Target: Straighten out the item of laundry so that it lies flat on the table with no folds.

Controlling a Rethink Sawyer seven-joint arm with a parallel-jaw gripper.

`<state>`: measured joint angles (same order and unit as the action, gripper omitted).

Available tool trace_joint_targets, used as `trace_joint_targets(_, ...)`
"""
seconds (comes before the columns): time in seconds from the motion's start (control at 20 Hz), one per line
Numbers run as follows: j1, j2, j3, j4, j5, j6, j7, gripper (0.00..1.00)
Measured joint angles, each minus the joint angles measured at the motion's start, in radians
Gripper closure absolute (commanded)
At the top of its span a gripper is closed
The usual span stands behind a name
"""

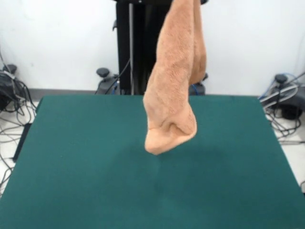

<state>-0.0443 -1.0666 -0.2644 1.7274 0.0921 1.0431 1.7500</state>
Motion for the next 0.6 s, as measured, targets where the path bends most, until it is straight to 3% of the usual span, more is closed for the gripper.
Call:
trace_joint_targets(0.4,-0.031,-0.044,0.024,-0.001,-0.051,0.053,-0.081,1.0)
trace_joint_targets(0.6,-0.026,-0.017,0.045,-0.013,-0.076,0.052,-0.082,1.0)
